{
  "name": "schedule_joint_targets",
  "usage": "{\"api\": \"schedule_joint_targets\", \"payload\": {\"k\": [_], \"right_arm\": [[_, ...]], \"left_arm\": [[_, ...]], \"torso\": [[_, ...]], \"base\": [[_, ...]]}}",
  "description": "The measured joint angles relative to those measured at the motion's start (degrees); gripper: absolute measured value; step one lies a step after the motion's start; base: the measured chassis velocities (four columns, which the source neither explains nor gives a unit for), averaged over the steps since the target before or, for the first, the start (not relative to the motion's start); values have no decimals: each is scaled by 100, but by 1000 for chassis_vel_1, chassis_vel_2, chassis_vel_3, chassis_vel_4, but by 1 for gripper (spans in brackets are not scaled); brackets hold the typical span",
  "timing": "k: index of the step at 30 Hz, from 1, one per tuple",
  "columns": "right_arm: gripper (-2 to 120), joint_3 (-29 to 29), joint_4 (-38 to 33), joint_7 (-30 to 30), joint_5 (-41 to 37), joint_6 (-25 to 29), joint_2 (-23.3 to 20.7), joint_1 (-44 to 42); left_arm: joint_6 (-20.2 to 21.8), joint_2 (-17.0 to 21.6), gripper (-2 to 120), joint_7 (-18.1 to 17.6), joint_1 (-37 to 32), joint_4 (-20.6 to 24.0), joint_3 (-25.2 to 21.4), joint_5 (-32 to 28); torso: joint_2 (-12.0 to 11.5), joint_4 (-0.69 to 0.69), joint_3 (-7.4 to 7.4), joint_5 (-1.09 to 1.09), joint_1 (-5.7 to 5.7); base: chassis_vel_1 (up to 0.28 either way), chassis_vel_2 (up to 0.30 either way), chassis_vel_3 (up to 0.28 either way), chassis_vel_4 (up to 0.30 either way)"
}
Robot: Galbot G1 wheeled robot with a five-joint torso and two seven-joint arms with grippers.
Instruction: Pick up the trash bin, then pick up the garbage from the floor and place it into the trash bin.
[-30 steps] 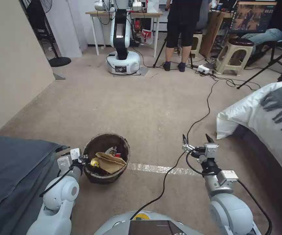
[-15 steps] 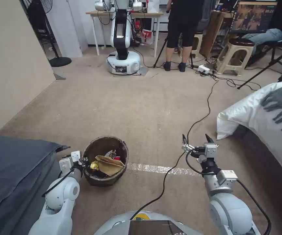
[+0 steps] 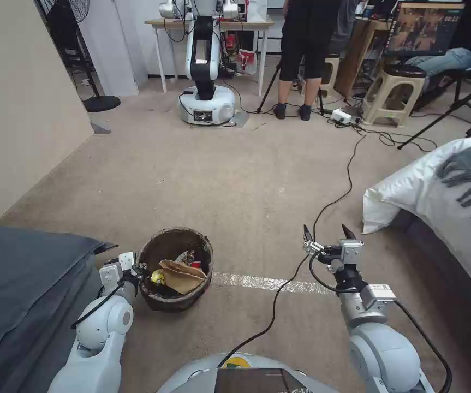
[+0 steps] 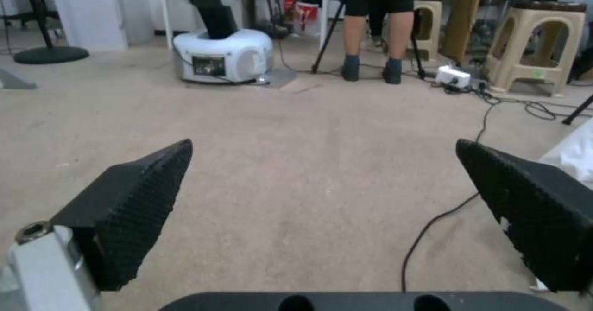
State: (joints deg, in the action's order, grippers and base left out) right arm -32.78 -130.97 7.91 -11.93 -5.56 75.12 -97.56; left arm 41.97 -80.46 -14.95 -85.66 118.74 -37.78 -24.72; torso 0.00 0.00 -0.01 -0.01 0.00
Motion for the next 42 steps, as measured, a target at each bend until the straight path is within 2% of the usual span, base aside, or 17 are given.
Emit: {"api": "schedule_joint_targets", "payload": {"k": [2,5,6,9,11,13,15,19,20,21,24,25,37,42], "right_arm": [[100,17,-1,13,0,-7,-7,8],[100,88,-2,92,0,-47,-43,84],[100,88,-2,92,0,-47,-43,84],[100,164,-2,151,-23,-94,-88,161],[100,177,-2,156,-26,-100,-94,169],[100,220,-2,175,-30,-110,-106,195],[100,225,-2,176,-31,-114,-109,198],[100,251,-3,188,-47,-127,-140,222],[100,251,-3,188,-47,-127,-140,222],[100,252,-5,193,-58,-129,-147,226],[100,252,-7,195,-62,-130,-149,225],[100,248,-9,195,-64,-130,-148,219],[100,235,-68,199,-74,-126,-120,179],[100,208,-99,216,-84,-139,-114,179]], "left_arm": [[2,-7,13,-2,2,-1,1,11],[22,-13,28,-16,16,30,23,16],[22,-13,28,-16,16,30,23,16],[24,31,43,-41,22,123,0,14],[24,39,45,-45,23,133,-5,14],[25,56,58,-72,23,187,-31,12],[25,59,60,-84,24,197,-33,10],[25,66,79,-159,49,273,-24,-17],[25,66,79,-159,49,273,-24,-17],[24,67,86,-176,58,289,-18,-23],[24,67,92,-200,63,321,-16,-36],[24,67,98,-215,62,361,-20,-48],[21,169,100,-291,3,777,-177,-136],[-93,246,100,-166,-66,1044,-285,-31]], "torso": [[0,-1,0,-3,0],[-1,-2,1,-5,0],[-1,-2,1,-5,0],[-1,0,1,0,0],[-1,0,1,0,0],[-1,0,1,0,0],[-1,0,1,0,0],[-1,0,1,0,0],[-1,0,1,0,0],[-1,0,1,1,0],[-1,0,1,0,0],[-1,0,1,1,0],[-1,0,1,0,0],[-1,0,1,1,0]], "base": [[0,0,0,0],[0,0,0,0],[0,0,0,0],[0,0,0,0],[0,0,0,0],[0,0,0,0],[0,0,0,0],[0,0,0,0],[0,0,0,0],[0,0,0,0],[0,0,0,0],[0,0,0,0],[0,0,0,0],[0,0,0,0]]}}
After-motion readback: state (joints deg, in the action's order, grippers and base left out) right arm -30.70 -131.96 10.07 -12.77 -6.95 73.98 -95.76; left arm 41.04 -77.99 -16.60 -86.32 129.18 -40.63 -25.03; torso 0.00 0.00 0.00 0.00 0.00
